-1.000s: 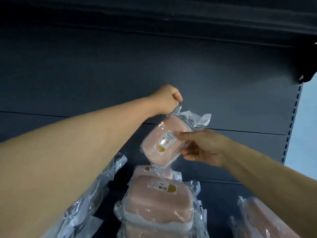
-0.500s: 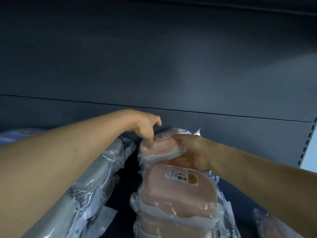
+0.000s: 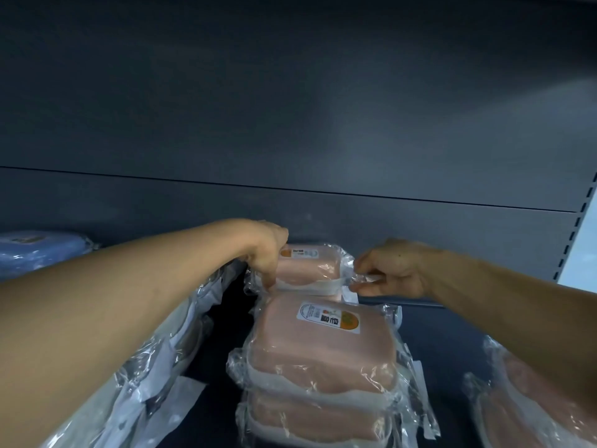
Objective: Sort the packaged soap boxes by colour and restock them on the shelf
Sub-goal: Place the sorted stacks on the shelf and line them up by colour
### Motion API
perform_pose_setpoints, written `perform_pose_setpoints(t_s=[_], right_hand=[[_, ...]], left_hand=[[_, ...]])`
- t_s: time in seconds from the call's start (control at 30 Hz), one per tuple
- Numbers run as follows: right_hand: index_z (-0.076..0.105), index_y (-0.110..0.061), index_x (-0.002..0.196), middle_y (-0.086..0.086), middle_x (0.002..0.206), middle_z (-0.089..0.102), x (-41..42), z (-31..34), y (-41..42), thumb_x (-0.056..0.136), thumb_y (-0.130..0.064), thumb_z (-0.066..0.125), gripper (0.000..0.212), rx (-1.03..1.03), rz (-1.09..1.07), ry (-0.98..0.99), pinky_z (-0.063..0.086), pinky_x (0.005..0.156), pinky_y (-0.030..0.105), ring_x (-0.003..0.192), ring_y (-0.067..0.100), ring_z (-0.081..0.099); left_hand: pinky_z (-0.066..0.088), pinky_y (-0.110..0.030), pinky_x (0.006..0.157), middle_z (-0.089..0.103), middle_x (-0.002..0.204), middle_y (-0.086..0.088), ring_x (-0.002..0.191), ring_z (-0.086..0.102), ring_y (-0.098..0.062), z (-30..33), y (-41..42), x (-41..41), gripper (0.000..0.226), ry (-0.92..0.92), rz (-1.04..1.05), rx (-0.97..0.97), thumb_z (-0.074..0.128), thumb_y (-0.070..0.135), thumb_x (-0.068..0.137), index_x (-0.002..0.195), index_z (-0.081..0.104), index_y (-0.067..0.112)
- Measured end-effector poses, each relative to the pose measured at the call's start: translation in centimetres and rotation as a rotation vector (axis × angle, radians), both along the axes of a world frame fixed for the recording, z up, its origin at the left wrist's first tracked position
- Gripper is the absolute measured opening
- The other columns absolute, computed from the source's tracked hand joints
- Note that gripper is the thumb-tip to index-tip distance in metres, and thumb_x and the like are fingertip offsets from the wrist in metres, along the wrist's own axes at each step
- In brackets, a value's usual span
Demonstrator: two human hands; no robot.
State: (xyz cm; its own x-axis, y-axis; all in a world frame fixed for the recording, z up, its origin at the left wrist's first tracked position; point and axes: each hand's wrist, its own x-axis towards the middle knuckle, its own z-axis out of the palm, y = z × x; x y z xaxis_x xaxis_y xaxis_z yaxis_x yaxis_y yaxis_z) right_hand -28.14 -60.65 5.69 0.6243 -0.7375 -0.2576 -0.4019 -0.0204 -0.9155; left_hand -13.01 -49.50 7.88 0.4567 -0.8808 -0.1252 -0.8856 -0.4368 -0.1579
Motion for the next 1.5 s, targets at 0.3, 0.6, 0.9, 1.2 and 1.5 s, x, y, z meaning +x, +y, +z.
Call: perform_pose_setpoints(t_s=[0.3,0.6,0.9,1.2,1.5], right_hand=[[0.053,0.004,0.078,0.015,0.092,0.05,-0.6,-0.7,0.1,0.08,0.018,0.06,0.016,-0.068,0.029,0.078,0.059,0.055,0.03,0.071,0.019,0.057],[0.051,-0.004,0.076,0.008,0.082,0.047,0.0,-0.8,0.2,0.085,0.008,0.055,0.015,-0.34,0.076,0.271,0.056,0.066,0.024,0.067,0.015,0.05],[0.048,-0.014,0.129,0.001,0.121,0.051,-0.9,-0.2,1.5,0.088,-0.012,0.059,0.042,-0.97,0.402,0.58,0.046,0.08,0.026,0.102,0.017,0.051],[0.054,-0.02,0.124,-0.001,0.116,0.054,-4.2,3.2,3.7,0.091,-0.014,0.056,0.033,-0.827,0.27,0.292,0.041,0.087,0.025,0.108,0.018,0.053],[0.052,-0.031,0.123,-0.005,0.129,0.053,-10.8,4.5,7.1,0.092,-0.019,0.053,0.033,-0.919,0.225,0.407,0.039,0.103,0.035,0.116,0.018,0.052]], left_hand=[[0.051,-0.03,0.076,0.05,0.109,-0.003,0.101,0.061,-0.026,-0.7,-0.7,-0.2,0.072,0.063,0.048,-0.01,0.079,0.022,0.074,0.131,0.036,0.016],[0.053,-0.034,0.063,0.056,0.097,-0.008,0.075,0.065,-0.027,-0.9,-0.4,-0.6,0.073,0.042,0.079,-0.006,0.077,0.034,0.076,0.131,0.033,0.015],[0.046,-0.027,0.068,0.043,0.131,-0.015,0.096,0.057,-0.026,-1.8,-0.9,-1.8,0.075,-0.115,0.048,-0.034,0.065,0.041,0.087,0.141,0.023,0.009],[0.043,-0.034,0.092,0.037,0.141,-0.013,0.123,0.046,-0.031,-0.4,0.6,-3.6,0.09,-0.132,0.045,-0.011,0.063,0.054,0.084,0.145,0.018,0.006],[0.039,-0.03,0.099,0.045,0.138,0.003,0.122,0.045,-0.017,2.0,8.0,-7.9,0.075,0.144,-0.314,-0.319,0.063,0.06,0.078,0.138,0.036,0.023]])
